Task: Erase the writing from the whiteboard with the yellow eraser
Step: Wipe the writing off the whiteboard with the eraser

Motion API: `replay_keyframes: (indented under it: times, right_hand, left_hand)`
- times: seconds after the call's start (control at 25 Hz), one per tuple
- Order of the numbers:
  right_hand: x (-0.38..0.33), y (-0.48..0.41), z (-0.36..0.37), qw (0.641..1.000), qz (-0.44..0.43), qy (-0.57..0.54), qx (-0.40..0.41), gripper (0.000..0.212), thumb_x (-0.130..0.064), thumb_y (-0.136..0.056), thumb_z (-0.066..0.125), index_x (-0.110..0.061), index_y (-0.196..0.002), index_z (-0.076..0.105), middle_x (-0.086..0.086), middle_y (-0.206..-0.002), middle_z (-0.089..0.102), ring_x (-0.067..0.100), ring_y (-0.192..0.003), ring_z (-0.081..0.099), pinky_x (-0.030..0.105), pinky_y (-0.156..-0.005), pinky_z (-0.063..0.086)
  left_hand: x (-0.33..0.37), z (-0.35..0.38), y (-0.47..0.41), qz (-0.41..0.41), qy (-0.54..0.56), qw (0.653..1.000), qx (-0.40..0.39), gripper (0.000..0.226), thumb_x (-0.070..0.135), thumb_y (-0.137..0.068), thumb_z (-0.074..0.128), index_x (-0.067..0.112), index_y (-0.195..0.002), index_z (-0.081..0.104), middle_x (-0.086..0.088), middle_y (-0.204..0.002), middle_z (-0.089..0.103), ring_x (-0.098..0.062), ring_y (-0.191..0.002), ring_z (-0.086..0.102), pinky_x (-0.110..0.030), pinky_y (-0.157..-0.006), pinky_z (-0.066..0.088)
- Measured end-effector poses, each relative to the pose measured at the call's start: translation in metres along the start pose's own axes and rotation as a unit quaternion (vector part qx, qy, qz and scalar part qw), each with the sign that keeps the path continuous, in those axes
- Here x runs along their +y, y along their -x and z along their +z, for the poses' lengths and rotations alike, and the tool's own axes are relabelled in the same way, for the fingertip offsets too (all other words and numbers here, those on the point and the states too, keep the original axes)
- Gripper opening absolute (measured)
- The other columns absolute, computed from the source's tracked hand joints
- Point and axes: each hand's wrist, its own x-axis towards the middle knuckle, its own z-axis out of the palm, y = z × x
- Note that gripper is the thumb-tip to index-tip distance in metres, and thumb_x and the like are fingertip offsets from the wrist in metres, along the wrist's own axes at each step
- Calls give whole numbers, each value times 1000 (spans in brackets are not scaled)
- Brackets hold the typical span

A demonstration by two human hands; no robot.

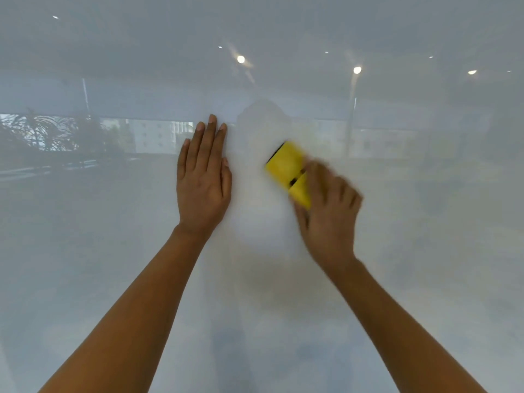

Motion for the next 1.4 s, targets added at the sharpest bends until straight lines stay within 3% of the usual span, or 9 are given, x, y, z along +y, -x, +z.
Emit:
replay_keyframes:
  times: [0.12,0.2,0.44,0.56,0.84,0.96,1.12,1.28,1.4]
  right_hand:
    - [-9,43,-2,978,-196,-30,-63,54,-34,-89,49,-18,-139,34,3,-134,40,30,-99,44,42,-85,34]
    - [5,36,-1,973,-222,-37,-58,51,-36,-89,47,-18,-135,38,5,-131,54,31,-97,49,41,-82,34]
    - [22,-109,-1,987,140,-1,80,58,-44,-93,47,-12,-140,39,11,-138,48,36,-103,51,41,-79,37]
    - [-8,-187,4,975,205,-9,79,63,-47,-91,43,-18,-146,30,2,-146,38,30,-113,46,40,-83,34]
    - [-136,-164,27,991,-135,-1,-1,60,-43,-88,49,-23,-143,36,-6,-144,44,21,-102,54,35,-80,41]
    - [-163,-96,36,960,-276,-49,-16,51,-33,-80,59,-24,-130,54,-7,-132,56,18,-92,60,32,-77,45]
    - [-149,-2,42,889,-454,-51,-31,44,-25,-91,45,-23,-135,49,-8,-132,56,18,-91,59,34,-79,47]
    - [-85,14,33,865,-497,-57,-36,47,-31,-89,42,-23,-135,48,-9,-132,56,19,-93,54,33,-75,43]
    - [-33,-34,23,915,-399,-55,9,51,-38,-84,50,-20,-131,48,-1,-127,62,26,-87,58,36,-74,35]
  left_hand:
    - [-7,-10,-6,24,6,1000,-6,47,15,-98,30,12,-144,36,-6,-152,35,-19,-142,29,-34,-114,25]
    - [-15,-18,-11,47,13,999,-21,46,15,-97,30,12,-142,39,-5,-150,39,-19,-139,34,-32,-111,27]
    - [-36,-37,-36,32,31,998,-32,47,16,-97,29,11,-142,40,-5,-151,38,-19,-140,33,-29,-114,24]
    - [-48,-47,-52,-17,65,998,1,44,14,-98,32,11,-141,41,-5,-151,38,-18,-140,33,-28,-114,25]
    - [-74,-72,-79,-155,173,968,92,41,21,-103,27,14,-140,43,-1,-150,39,-5,-137,30,-5,-110,17]
    - [-75,-79,-85,-125,159,977,73,42,26,-103,25,19,-140,44,5,-149,39,5,-133,28,-2,-107,16]
    - [-66,-74,-80,-96,133,986,25,41,25,-103,27,18,-140,43,4,-149,39,-5,-138,30,-13,-112,18]
    - [-61,-64,-76,-64,106,992,-2,42,20,-102,29,13,-141,43,-1,-150,39,-14,-140,31,-31,-117,25]
    - [-59,-59,-77,-57,92,994,-3,43,20,-101,29,11,-141,41,-3,-151,37,-17,-141,29,-31,-116,24]
